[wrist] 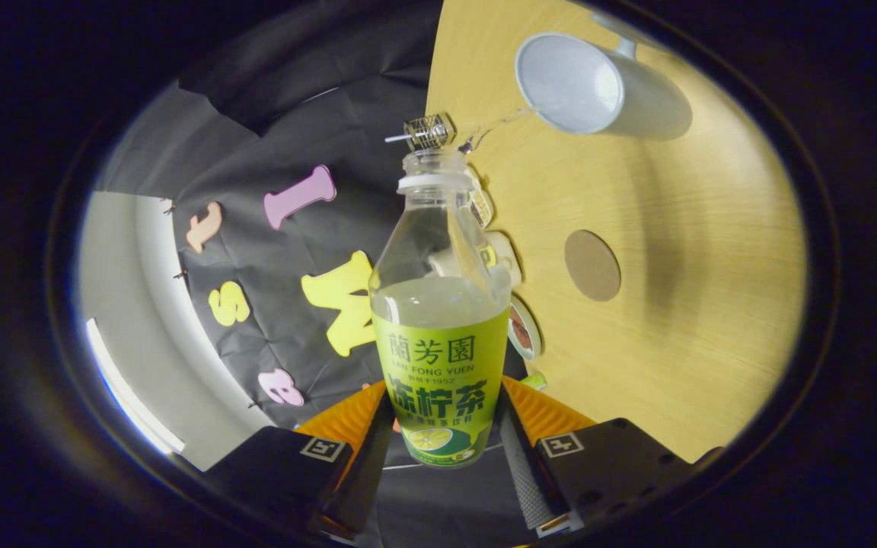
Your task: Take the bottle from table, then pour the juice into the cup, finally place the bottle on the coaster
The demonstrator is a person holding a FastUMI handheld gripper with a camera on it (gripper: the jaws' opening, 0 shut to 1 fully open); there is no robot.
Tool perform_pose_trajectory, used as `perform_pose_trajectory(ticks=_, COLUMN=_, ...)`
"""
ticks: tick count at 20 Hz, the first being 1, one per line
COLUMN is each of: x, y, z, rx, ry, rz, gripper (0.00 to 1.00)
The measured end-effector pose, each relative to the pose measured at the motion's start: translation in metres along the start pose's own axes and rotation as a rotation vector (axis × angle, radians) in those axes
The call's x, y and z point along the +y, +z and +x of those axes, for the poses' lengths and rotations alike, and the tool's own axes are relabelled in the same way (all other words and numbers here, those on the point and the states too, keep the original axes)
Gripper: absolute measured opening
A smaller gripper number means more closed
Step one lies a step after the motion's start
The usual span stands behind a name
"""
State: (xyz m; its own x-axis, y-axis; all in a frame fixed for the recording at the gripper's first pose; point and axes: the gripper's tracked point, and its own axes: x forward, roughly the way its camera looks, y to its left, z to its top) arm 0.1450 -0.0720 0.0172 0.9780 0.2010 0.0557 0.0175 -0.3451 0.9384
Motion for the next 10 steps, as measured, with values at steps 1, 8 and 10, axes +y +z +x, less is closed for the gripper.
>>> perform_pose_trajectory(ticks=1, x=-0.0002, y=0.0001, z=-0.0006, rx=0.002, ry=-0.001, rz=0.003, gripper=0.77)
perform_pose_trajectory(ticks=8, x=0.0001, y=-0.0029, z=-0.0018, rx=0.003, ry=-0.004, rz=0.028, gripper=0.77)
perform_pose_trajectory(ticks=10, x=0.0017, y=-0.0022, z=-0.0022, rx=0.002, ry=-0.001, rz=0.040, gripper=0.77)
